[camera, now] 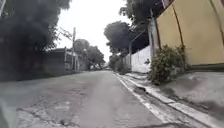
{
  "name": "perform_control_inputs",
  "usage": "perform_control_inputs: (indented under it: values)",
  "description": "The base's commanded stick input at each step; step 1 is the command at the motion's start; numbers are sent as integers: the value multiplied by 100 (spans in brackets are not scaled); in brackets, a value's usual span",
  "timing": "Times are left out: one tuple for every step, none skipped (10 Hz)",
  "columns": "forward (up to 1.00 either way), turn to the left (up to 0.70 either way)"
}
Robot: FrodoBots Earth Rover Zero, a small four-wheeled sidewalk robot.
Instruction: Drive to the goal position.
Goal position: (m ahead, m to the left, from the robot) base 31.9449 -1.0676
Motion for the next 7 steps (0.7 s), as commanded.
perform_control_inputs:
  values:
    - [70, 0]
    - [70, 0]
    - [70, 0]
    - [70, 0]
    - [70, 0]
    - [70, 0]
    - [70, 0]
